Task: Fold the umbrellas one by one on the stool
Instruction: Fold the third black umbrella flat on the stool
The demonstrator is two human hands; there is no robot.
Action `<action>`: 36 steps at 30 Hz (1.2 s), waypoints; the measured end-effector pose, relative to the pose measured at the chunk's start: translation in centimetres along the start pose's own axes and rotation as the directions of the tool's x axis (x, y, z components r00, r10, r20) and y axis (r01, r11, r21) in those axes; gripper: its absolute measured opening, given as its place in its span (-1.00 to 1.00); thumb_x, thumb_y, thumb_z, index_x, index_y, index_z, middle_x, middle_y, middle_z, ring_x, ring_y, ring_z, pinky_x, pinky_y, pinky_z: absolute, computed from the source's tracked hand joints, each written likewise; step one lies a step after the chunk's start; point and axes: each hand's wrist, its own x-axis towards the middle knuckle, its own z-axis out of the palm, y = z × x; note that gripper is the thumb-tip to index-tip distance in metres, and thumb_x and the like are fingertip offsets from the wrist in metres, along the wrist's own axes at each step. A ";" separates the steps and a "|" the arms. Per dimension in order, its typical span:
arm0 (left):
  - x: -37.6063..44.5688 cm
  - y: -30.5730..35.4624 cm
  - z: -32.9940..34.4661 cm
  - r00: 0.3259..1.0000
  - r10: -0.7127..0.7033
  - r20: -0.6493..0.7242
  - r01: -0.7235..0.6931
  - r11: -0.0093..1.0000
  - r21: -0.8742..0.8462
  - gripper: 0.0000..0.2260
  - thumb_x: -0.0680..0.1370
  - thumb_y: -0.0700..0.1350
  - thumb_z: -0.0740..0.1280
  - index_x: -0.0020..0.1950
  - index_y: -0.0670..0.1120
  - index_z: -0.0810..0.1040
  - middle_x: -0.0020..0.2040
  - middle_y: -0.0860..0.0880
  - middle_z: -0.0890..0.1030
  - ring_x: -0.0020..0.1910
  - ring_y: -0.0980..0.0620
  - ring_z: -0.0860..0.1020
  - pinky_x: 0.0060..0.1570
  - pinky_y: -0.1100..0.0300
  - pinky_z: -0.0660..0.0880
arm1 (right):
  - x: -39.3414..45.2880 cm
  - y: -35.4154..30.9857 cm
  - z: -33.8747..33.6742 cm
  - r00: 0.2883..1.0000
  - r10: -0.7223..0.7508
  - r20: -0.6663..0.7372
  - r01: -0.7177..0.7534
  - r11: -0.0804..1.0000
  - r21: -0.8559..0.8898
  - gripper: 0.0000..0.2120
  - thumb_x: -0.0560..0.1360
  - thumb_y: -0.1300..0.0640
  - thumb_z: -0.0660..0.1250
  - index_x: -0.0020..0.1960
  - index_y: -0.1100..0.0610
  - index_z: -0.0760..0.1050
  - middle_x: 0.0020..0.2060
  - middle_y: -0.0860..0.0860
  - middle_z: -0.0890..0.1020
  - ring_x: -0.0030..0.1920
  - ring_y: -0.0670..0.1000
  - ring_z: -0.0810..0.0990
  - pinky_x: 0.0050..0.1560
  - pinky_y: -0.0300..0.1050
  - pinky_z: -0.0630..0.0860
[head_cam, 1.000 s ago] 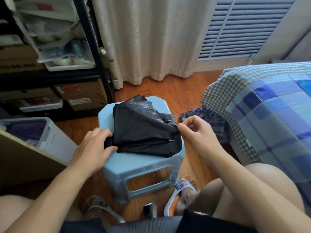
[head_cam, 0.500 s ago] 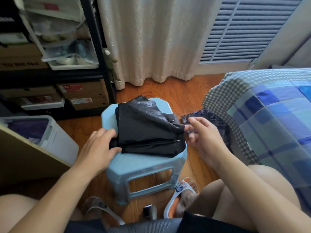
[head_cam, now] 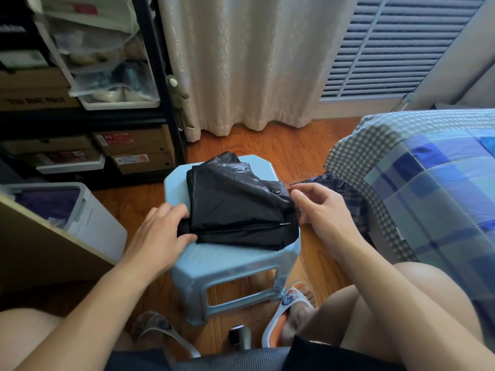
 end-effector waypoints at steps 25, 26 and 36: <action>-0.2 0.8 -0.6 0.997 -0.024 0.068 0.026 0.999 -0.021 -0.69 0.50 0.02 0.51 0.12 0.04 0.46 0.06 0.08 0.43 0.15 -0.02 0.42 -0.03 0.05 0.38 | 1.2 0.2 -0.4 0.987 0.133 -0.095 -0.114 0.976 0.186 -0.78 0.70 0.04 0.26 0.11 0.07 0.67 -0.34 0.00 0.67 -0.45 -0.03 0.39 -0.46 -0.16 0.37; -0.2 0.7 -0.6 0.995 -0.040 0.093 0.042 0.999 -0.020 -0.68 0.50 0.03 0.51 0.15 0.04 0.46 0.07 0.07 0.43 0.18 -0.03 0.42 0.02 0.04 0.40 | 1.4 0.2 -0.8 0.987 0.153 -0.052 -0.140 0.970 0.198 -0.76 0.70 0.00 0.24 0.16 0.08 0.64 -0.34 -0.01 0.68 -0.45 -0.03 0.38 -0.43 -0.14 0.38; 3.7 5.3 -2.4 0.957 -0.278 0.076 0.249 0.667 -0.702 -0.72 0.65 -0.03 0.36 0.36 -0.02 0.53 0.13 0.09 0.64 0.09 0.21 0.59 0.04 0.42 0.46 | 0.8 0.4 -1.0 0.995 -0.023 0.096 0.014 0.996 0.093 -0.84 0.61 0.22 0.40 0.16 0.05 0.65 -0.38 -0.09 0.63 -0.46 -0.04 0.42 -0.39 -0.15 0.39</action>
